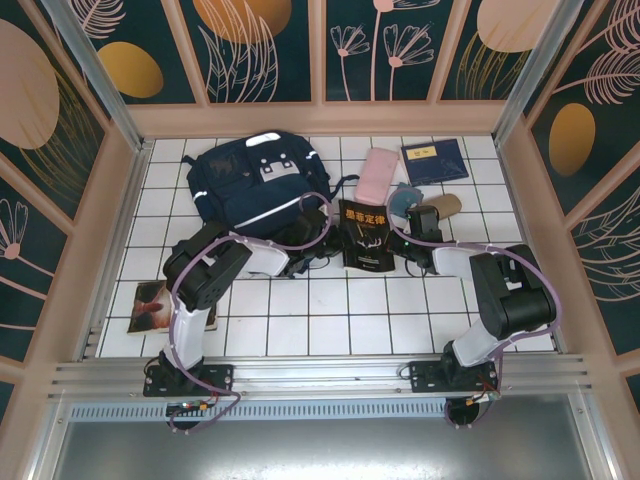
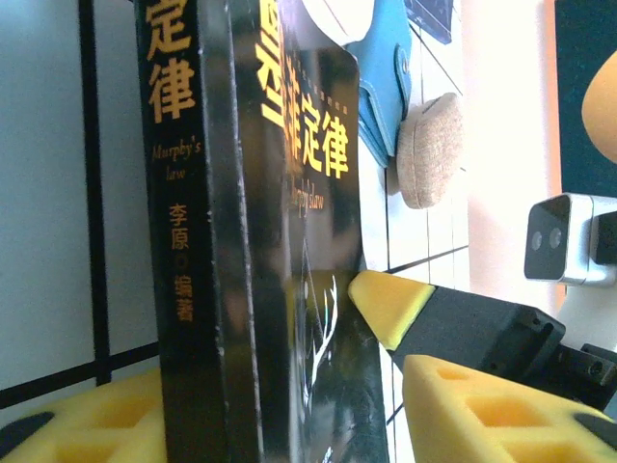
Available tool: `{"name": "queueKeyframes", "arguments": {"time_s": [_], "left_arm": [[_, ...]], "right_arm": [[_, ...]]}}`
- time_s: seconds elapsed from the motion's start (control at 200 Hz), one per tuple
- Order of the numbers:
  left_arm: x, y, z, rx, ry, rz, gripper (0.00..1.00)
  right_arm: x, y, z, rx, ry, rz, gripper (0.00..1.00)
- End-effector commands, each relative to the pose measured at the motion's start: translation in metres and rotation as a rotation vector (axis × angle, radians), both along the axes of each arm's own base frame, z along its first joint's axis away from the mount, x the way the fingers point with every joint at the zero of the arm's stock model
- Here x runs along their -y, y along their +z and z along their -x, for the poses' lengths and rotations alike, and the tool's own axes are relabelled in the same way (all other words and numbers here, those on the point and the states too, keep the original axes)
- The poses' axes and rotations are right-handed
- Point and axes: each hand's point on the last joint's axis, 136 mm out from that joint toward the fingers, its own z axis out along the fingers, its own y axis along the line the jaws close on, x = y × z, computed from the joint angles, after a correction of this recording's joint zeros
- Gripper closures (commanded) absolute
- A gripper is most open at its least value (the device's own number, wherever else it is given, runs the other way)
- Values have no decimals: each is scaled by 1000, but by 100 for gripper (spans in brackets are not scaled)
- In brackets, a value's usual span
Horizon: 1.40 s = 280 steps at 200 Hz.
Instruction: Pack the student bag
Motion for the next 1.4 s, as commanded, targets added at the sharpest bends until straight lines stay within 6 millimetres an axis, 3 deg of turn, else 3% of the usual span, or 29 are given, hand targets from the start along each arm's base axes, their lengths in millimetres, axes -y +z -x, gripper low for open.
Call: {"name": "queueKeyframes", "arguments": {"time_s": [0.0, 0.045, 0.09, 0.23, 0.31, 0.455, 0.556, 0.771, 0.986, 1.161, 1.341, 1.356, 1.396], "left_arm": [[24, 29, 4, 63, -74, 82, 54], [20, 29, 4, 69, -64, 61, 58], [17, 30, 3, 78, -56, 33, 70], [12, 35, 3, 93, -50, 4, 100], [12, 41, 5, 107, -64, 9, 100], [13, 74, 11, 194, -111, 66, 100], [13, 108, 18, 275, -160, 126, 100], [9, 153, 35, 368, -272, 244, 100], [4, 173, 38, 385, -307, 327, 100], [3, 177, 36, 385, -315, 363, 100], [-3, 174, 28, 379, -290, 347, 100], [-5, 164, 30, 359, -288, 335, 100], [-7, 160, 29, 352, -285, 328, 100]], "right_arm": [[-6, -45, 53, -233, 63, 7, 94], [-5, -45, 53, -232, 60, 8, 94], [-6, -44, 53, -228, 61, 8, 93], [-3, -31, 50, -193, 40, -23, 77], [-2, -16, 46, -146, 27, -58, 56], [-2, 24, 39, -14, 24, -206, 34], [-1, 48, 37, 60, 39, -377, 27], [-16, 95, 36, 160, 170, -652, 25], [-30, 126, 40, 214, 283, -785, 25], [-39, 144, 50, 243, 353, -842, 24], [-39, 148, 56, 253, 362, -835, 42], [-39, 148, 57, 255, 361, -833, 45], [-38, 150, 58, 264, 362, -829, 53]]}}
